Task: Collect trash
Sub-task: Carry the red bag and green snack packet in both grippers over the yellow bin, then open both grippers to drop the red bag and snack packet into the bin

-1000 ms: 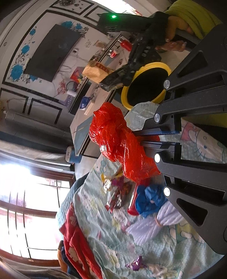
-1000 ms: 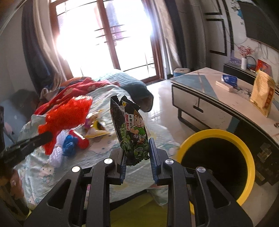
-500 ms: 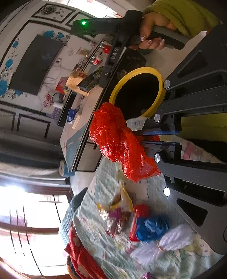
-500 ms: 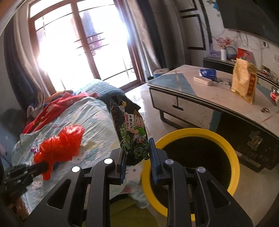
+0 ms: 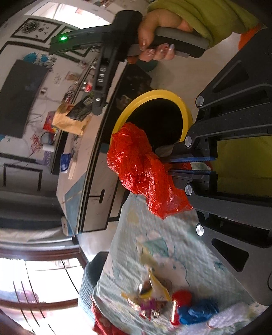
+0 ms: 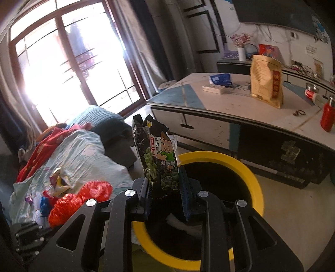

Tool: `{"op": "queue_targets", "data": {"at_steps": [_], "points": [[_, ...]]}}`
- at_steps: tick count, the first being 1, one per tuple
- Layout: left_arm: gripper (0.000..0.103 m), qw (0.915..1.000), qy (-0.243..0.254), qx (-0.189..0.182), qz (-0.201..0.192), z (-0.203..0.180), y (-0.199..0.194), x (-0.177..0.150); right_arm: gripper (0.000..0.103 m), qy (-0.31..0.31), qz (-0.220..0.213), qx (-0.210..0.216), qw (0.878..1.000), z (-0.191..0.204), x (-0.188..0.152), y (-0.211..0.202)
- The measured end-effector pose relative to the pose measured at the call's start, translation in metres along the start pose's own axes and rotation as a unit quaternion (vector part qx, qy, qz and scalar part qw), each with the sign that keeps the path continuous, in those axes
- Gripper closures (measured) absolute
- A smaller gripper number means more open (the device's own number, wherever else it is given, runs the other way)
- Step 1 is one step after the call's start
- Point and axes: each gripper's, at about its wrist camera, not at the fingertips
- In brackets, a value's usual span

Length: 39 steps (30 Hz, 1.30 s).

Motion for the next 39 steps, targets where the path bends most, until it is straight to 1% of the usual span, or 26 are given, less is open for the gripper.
{"op": "queue_targets", "data": {"at_steps": [7,17,22,28,31,32,33,34,35,36,37,38,39], "points": [[0.101,0.9992,0.024,-0.011,0.030,-0.016,0.031,0.003,0.081,0.034,0.012,-0.015,0.999,-0.033,-0.002,0.007],[0.101,0.9954,0.057,-0.023,0.074,-0.042,0.077,0.005,0.080,0.059,0.038,-0.016,0.997,-0.064,-0.007,0.025],[0.101,0.9934,0.068,-0.031,0.087,-0.052,0.089,0.001,0.079,0.068,0.051,-0.017,0.996,-0.073,-0.011,0.035],[0.101,0.9914,0.078,-0.033,0.100,-0.057,0.103,0.003,0.078,0.078,0.064,-0.016,0.995,-0.080,-0.016,0.045],[0.100,0.9916,0.076,-0.033,0.099,-0.057,0.105,0.005,0.076,0.088,0.068,-0.017,0.994,-0.085,-0.018,0.048],[0.099,0.9918,0.074,-0.036,0.098,-0.058,0.106,0.006,0.074,0.090,0.068,-0.019,0.993,-0.086,-0.018,0.048],[0.094,0.9920,0.072,-0.040,0.096,-0.058,0.105,0.006,0.071,0.091,0.068,-0.022,0.993,-0.087,-0.018,0.048],[0.084,0.9925,0.069,-0.041,0.092,-0.057,0.104,0.006,0.067,0.093,0.068,-0.024,0.993,-0.089,-0.019,0.048],[0.077,0.9928,0.067,-0.042,0.090,-0.058,0.104,0.006,0.065,0.095,0.068,-0.025,0.993,-0.090,-0.019,0.049],[0.066,0.9932,0.064,-0.043,0.087,-0.057,0.102,0.006,0.064,0.097,0.068,-0.028,0.993,-0.092,-0.020,0.049],[0.059,0.9935,0.062,-0.043,0.085,-0.056,0.101,0.006,0.063,0.099,0.069,-0.030,0.992,-0.093,-0.020,0.049],[0.056,0.9941,0.056,-0.045,0.081,-0.054,0.098,0.006,0.061,0.100,0.069,-0.032,0.992,-0.095,-0.021,0.049],[0.048,0.9946,0.052,-0.045,0.078,-0.053,0.097,0.006,0.059,0.102,0.069,-0.035,0.992,-0.096,-0.021,0.049]]}}
Point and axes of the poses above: each gripper's, at about its wrist camera, not at the fingertips, and y roughly the way its jaws point, z to its left, x to its top, and after that the axes turned 1 degree about -z, right-handed
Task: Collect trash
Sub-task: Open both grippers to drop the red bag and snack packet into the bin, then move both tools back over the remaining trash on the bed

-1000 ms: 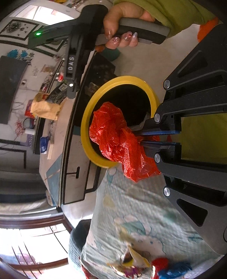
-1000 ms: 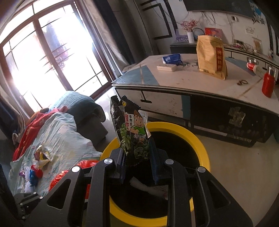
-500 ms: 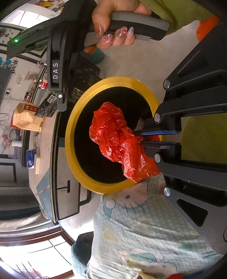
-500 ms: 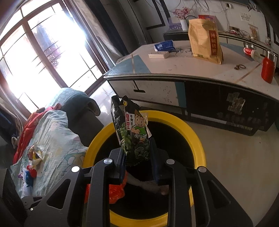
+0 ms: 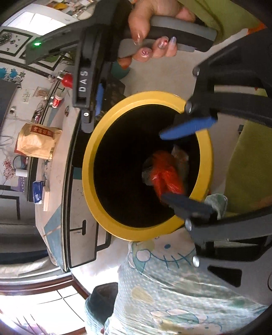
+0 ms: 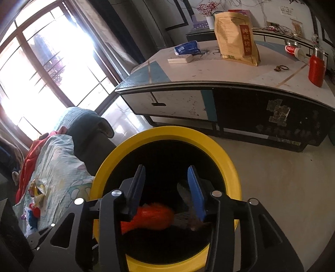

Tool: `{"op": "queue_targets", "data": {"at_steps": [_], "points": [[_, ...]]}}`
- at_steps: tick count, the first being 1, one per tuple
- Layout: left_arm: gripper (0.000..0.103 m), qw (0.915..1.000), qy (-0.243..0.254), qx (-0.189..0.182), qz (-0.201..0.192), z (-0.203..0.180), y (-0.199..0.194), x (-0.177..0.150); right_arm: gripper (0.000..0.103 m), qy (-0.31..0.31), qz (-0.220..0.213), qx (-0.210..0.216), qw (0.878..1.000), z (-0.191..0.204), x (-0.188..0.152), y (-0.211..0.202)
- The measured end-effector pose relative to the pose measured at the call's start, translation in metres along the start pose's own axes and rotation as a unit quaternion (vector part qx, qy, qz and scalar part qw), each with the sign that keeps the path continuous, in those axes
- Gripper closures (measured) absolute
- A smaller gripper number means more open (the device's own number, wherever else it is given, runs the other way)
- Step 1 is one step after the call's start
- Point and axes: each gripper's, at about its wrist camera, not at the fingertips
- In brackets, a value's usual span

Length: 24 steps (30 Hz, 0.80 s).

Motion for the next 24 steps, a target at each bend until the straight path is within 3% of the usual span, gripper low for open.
{"op": "queue_targets", "data": {"at_steps": [5,9,16,24], "points": [[0.021,0.9993,-0.024,-0.002,-0.027,0.007,-0.016,0.001,0.050,-0.002,-0.007,-0.007,1.000,0.002,-0.001,-0.004],[0.011,0.9972,-0.050,0.004,-0.056,0.017,-0.036,-0.001,0.045,-0.011,-0.017,-0.011,1.000,0.009,-0.001,-0.009],[0.011,0.9911,-0.072,0.041,-0.104,0.033,-0.076,-0.004,0.038,-0.028,-0.032,-0.008,0.999,0.028,-0.005,-0.021],[0.011,0.9779,-0.106,0.090,-0.156,0.060,-0.128,-0.017,0.035,-0.082,-0.054,0.018,0.995,0.082,-0.016,-0.043]]}}
Point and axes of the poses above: each gripper's, at about its wrist camera, not at the fingertips, and y roughly the way its jaws point, z to its left, x to its top, and after that the axes turned 1 degree about -z, right-handed
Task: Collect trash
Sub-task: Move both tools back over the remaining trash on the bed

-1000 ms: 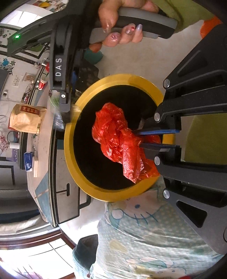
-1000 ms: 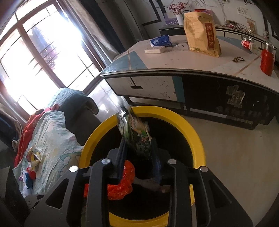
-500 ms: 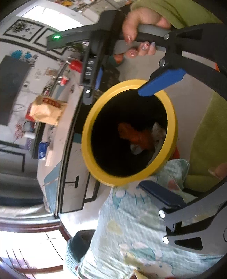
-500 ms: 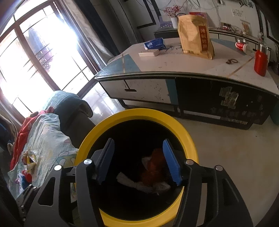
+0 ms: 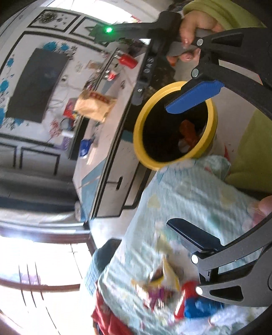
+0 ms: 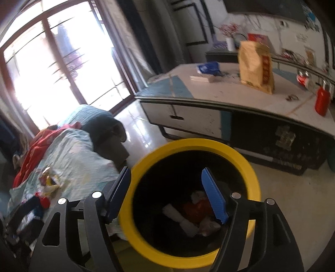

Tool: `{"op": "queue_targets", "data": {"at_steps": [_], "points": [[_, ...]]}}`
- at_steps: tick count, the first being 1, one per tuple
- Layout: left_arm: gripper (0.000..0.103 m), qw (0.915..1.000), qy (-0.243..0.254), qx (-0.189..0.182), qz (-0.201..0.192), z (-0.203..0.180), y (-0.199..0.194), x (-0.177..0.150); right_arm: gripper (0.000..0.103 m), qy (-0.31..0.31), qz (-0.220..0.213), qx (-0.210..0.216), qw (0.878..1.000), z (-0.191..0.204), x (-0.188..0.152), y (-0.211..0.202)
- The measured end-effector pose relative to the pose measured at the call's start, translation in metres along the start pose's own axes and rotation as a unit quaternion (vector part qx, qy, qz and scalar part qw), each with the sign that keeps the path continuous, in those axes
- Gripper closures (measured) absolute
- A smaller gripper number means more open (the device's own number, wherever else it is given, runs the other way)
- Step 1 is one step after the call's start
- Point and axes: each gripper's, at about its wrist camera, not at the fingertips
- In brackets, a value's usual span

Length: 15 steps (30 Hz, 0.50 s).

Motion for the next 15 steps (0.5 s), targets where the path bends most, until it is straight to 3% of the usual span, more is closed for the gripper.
{"op": "queue_targets", "data": {"at_steps": [4,15], "points": [[0.011,0.9991,-0.021,0.024,-0.027,0.020,-0.025,0.003,0.027,-0.027,-0.018,0.022,0.999,0.035,-0.002,-0.014],[0.011,0.9894,-0.078,0.090,-0.082,0.079,-0.083,-0.005,0.025,-0.096,-0.031,0.059,0.993,0.108,-0.014,-0.034]]}}
Point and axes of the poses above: each gripper's, at about its wrist camera, not at the fingertips, and y roughly the way its jaws point, z to its left, x to its top, and after that the axes turned 1 degree about -z, right-handed
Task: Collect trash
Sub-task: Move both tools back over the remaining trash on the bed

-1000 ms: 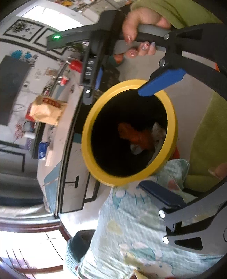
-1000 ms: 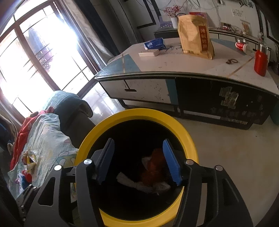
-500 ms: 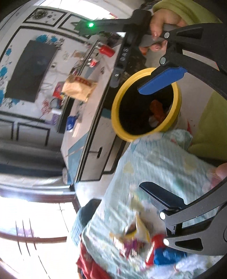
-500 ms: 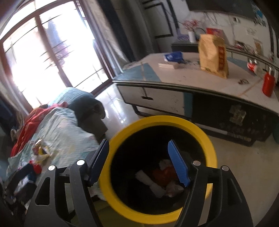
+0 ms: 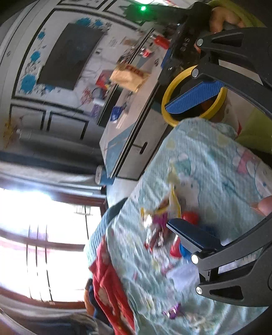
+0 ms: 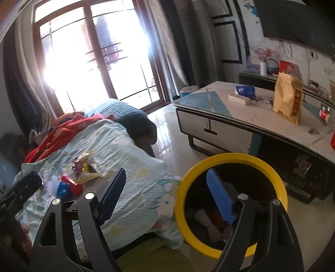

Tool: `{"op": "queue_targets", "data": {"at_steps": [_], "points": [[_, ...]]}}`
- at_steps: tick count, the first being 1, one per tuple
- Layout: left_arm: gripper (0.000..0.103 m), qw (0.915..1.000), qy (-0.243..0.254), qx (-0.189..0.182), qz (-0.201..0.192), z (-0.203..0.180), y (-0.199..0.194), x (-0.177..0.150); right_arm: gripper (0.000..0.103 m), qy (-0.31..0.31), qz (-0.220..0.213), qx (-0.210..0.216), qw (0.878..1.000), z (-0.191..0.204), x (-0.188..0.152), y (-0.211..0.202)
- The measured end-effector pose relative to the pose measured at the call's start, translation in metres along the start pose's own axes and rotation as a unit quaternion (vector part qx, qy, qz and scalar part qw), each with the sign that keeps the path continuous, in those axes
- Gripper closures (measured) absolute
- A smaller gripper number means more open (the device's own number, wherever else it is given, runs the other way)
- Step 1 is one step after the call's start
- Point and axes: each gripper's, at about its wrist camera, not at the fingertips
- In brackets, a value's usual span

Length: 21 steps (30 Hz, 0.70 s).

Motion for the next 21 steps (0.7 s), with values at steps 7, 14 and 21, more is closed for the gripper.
{"op": "queue_targets", "data": {"at_steps": [7,14,21], "points": [[0.011,0.9987,-0.018,0.045,-0.018,0.035,-0.029,0.003,0.024,-0.032,0.003,0.025,0.999,0.037,-0.003,-0.007],[0.011,0.9967,-0.022,0.071,-0.032,0.065,-0.054,-0.002,0.024,-0.065,0.012,0.055,0.996,0.079,-0.011,-0.008],[0.011,0.9936,-0.047,0.096,-0.037,0.098,-0.072,-0.010,0.024,-0.103,0.018,0.084,0.991,0.125,-0.016,-0.006]]}}
Point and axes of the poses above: each gripper's, at about its wrist camera, not at the fingertips, and y roughly the way its jaws point, z to its left, x to its top, and after that the axes turned 1 degree about -z, right-handed
